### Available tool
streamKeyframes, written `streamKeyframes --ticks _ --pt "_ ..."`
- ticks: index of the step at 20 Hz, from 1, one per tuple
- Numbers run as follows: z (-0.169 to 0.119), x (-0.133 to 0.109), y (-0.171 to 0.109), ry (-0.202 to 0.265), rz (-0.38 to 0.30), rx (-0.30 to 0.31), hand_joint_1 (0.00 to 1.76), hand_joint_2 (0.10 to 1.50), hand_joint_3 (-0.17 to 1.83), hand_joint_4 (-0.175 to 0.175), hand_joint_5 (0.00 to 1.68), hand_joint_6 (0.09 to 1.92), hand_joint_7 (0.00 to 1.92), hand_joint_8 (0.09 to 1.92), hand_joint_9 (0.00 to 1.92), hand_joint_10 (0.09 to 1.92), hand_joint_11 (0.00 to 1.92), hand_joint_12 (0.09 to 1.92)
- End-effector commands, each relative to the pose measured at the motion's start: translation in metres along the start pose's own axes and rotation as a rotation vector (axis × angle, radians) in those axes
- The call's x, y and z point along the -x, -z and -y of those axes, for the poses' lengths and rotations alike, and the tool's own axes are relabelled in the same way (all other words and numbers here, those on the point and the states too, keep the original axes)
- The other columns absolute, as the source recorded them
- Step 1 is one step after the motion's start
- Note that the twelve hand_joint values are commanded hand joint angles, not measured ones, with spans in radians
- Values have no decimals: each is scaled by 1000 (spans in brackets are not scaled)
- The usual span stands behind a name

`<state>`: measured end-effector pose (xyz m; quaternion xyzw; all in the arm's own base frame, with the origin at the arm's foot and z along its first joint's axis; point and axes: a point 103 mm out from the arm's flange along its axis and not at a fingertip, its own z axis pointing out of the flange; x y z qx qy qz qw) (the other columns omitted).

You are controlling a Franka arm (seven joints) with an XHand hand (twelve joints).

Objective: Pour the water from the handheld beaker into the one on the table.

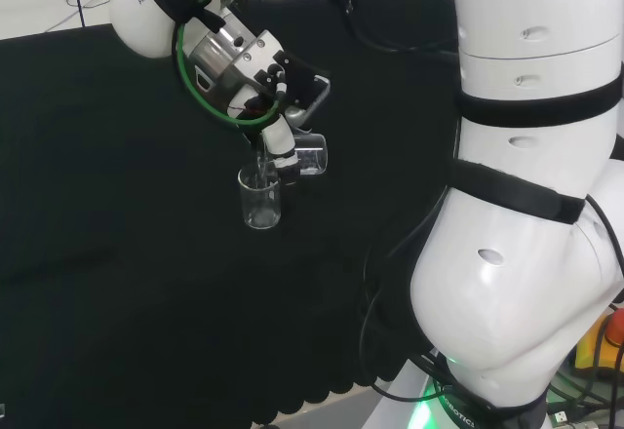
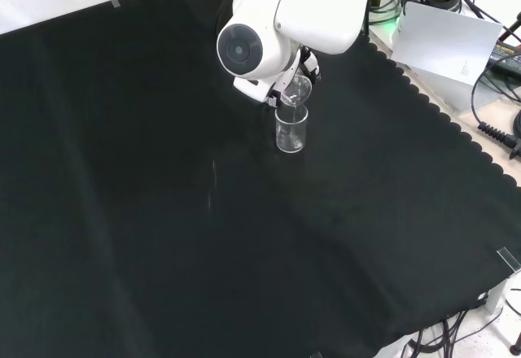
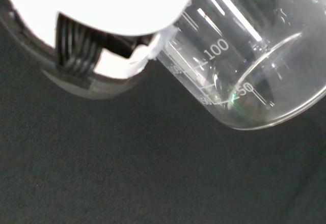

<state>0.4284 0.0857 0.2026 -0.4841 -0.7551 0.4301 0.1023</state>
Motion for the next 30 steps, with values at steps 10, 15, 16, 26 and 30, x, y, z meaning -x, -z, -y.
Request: streamKeyframes --ticks 10,15,16,26,30 --pt "2 0 6 -32 35 -65 1334 551 724 -175 1465 305 1527 258 1767 239 1501 664" --pt "3 0 6 -37 41 -82 1334 551 724 -175 1465 305 1528 257 1767 236 1499 664" --pt "3 0 6 -37 40 -86 1334 551 724 -175 1465 305 1528 257 1767 236 1499 664" --pt "4 0 8 -43 45 -117 1334 552 723 -175 1465 305 1528 256 1766 231 1496 665" --pt "6 1 11 -54 55 -123 1334 552 722 -175 1465 305 1527 256 1766 230 1497 666"
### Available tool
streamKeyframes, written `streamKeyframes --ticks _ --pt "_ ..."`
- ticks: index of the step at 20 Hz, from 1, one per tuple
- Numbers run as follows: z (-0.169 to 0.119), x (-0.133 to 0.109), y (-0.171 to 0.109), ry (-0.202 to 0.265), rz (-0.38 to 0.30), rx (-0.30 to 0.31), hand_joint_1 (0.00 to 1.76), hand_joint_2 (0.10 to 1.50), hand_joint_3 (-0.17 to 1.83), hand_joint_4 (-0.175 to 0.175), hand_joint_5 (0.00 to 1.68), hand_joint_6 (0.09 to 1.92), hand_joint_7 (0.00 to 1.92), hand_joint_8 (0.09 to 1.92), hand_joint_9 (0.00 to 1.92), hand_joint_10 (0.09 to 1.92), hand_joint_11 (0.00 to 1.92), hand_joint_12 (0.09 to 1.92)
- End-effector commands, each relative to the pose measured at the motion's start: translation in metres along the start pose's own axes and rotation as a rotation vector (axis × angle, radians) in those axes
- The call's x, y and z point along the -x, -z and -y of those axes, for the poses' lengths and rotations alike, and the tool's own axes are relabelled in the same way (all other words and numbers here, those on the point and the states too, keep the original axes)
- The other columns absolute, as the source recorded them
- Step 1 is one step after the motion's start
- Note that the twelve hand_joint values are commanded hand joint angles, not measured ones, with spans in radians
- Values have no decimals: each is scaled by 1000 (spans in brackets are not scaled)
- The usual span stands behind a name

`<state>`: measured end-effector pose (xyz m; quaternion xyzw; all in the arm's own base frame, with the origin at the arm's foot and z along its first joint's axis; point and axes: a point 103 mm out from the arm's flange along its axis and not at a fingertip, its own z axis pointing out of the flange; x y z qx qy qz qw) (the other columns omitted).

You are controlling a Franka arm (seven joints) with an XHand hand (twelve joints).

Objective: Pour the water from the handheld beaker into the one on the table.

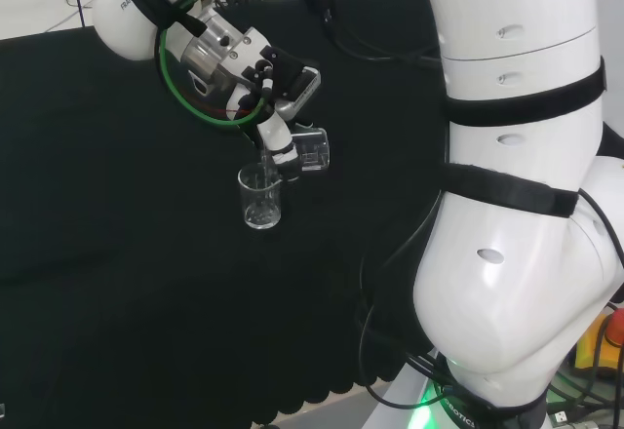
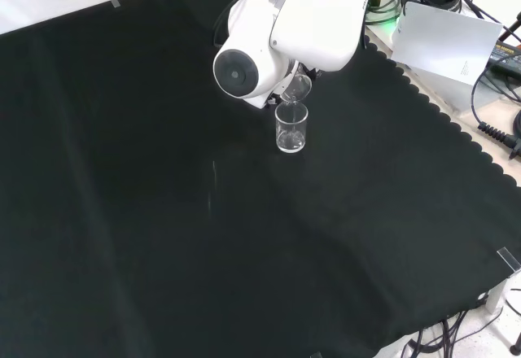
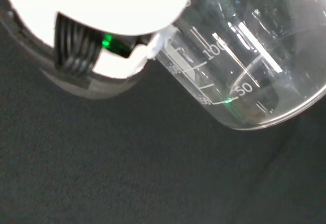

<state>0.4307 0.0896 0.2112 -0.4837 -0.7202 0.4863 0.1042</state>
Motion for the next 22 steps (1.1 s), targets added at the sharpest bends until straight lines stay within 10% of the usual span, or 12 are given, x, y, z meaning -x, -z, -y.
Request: streamKeyframes --ticks 1,22 --pt "2 1 3 -13 12 -5 1334 553 722 -175 1465 305 1527 256 1766 229 1497 666" --pt "2 -8 12 -32 56 -41 1333 557 715 -175 1462 307 1525 257 1769 222 1501 671"
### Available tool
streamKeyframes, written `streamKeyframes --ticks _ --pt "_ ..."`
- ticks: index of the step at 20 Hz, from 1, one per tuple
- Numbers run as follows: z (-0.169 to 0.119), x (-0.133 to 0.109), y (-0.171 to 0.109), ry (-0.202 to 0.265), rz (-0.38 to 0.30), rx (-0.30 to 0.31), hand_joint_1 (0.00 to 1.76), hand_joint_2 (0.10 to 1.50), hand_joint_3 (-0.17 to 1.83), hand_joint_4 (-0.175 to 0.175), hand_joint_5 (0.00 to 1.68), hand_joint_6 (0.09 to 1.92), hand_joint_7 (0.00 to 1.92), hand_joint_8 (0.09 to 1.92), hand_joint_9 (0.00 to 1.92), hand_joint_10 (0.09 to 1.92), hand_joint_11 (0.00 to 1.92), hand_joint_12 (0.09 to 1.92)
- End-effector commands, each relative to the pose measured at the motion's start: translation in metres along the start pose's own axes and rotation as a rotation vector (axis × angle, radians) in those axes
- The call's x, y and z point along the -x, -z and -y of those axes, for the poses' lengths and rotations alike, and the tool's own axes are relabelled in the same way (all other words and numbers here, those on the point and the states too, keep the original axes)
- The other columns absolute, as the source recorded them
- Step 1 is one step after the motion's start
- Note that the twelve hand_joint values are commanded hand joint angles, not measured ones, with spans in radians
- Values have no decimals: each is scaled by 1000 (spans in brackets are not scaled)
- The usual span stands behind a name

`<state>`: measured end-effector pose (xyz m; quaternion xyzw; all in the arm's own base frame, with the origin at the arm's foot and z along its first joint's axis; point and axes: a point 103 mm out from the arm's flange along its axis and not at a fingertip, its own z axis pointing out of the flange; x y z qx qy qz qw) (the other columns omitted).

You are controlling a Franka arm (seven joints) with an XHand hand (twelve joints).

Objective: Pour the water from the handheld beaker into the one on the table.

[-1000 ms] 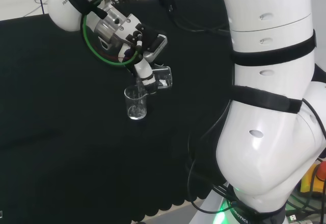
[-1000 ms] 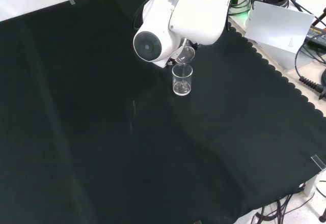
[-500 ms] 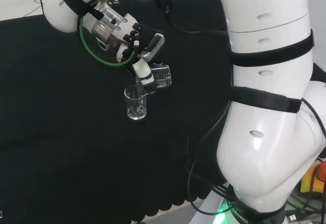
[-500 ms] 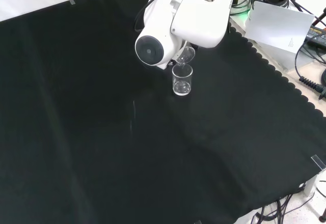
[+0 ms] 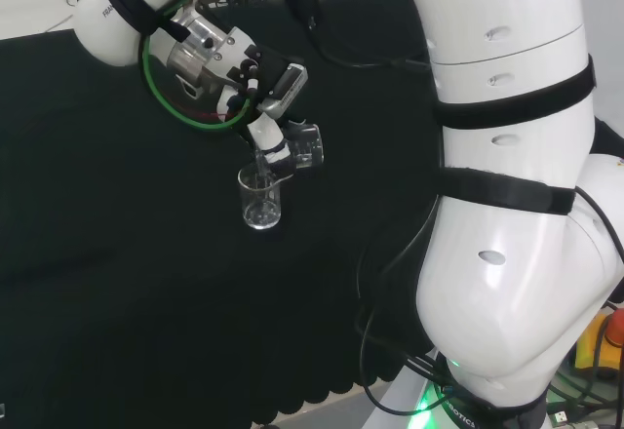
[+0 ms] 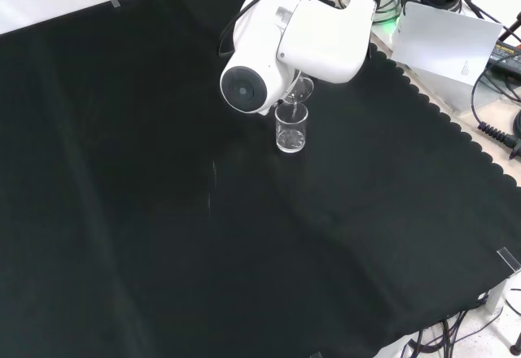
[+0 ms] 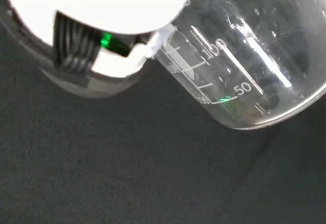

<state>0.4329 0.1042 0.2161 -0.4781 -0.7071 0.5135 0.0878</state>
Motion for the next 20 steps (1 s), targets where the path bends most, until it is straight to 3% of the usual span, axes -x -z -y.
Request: streamKeyframes --ticks 1,20 --pt "0 0 0 -7 5 -6 1333 557 715 -175 1462 307 1525 257 1769 221 1501 671" --pt "3 -4 7 -5 9 -20 1332 561 709 -175 1460 309 1523 258 1770 214 1503 671"
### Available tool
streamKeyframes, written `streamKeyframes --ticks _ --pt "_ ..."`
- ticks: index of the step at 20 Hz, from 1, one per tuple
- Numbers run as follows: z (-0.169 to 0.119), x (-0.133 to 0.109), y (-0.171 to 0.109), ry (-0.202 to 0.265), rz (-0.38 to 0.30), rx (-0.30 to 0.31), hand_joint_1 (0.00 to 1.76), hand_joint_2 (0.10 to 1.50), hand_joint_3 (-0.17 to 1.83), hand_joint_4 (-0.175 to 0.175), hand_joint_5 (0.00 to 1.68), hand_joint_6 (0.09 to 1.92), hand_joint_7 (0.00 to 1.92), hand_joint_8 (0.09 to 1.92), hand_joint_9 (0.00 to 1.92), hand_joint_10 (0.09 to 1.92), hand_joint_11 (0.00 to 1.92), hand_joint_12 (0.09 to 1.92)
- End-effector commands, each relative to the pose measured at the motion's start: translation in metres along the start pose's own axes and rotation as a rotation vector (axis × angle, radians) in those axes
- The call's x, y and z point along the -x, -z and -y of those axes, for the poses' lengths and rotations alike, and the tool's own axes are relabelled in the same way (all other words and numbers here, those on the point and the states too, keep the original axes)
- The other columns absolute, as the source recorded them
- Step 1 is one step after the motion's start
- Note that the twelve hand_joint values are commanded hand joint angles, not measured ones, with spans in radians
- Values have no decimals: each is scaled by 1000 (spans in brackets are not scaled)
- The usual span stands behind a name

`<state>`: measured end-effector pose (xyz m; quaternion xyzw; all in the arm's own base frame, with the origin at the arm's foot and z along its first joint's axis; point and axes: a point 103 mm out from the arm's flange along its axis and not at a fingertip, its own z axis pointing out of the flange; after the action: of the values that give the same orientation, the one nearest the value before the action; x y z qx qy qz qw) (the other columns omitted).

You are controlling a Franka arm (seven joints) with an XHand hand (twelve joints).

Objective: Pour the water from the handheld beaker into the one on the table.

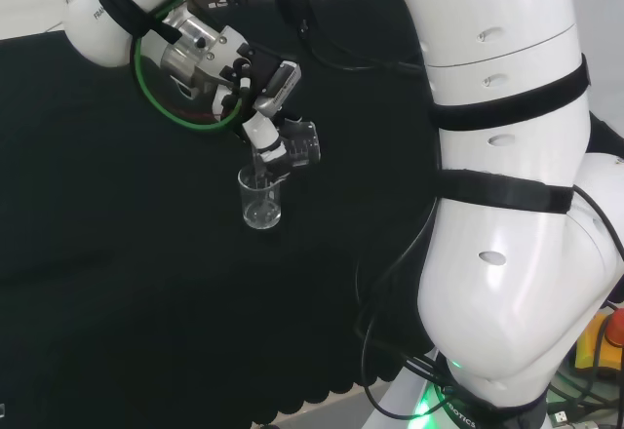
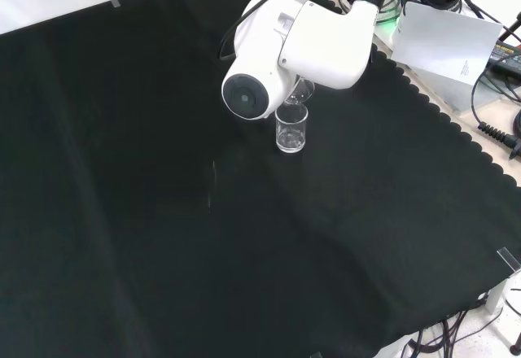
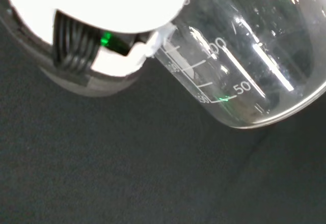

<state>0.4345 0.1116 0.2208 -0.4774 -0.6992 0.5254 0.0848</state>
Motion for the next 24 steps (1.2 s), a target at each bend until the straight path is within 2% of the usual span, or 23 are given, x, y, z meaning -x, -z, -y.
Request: streamKeyframes --ticks 1,5,9,15,19,24 --pt "0 0 -1 8 -7 4 1332 561 709 -175 1460 309 1523 258 1771 214 1503 671" --pt "1 -1 0 7 -2 9 1332 562 708 -175 1459 310 1522 259 1771 213 1503 671" --pt "6 5 -1 23 -17 74 1332 563 707 -175 1459 311 1522 259 1771 211 1503 670" --pt "6 20 -19 68 -56 160 1332 564 705 -175 1458 312 1521 260 1771 209 1503 670" --pt "9 23 -27 104 -89 244 1332 565 704 -175 1457 312 1520 261 1772 208 1503 670" --pt "15 32 -37 144 -163 399 1332 566 702 -175 1456 314 1519 262 1772 206 1503 669"
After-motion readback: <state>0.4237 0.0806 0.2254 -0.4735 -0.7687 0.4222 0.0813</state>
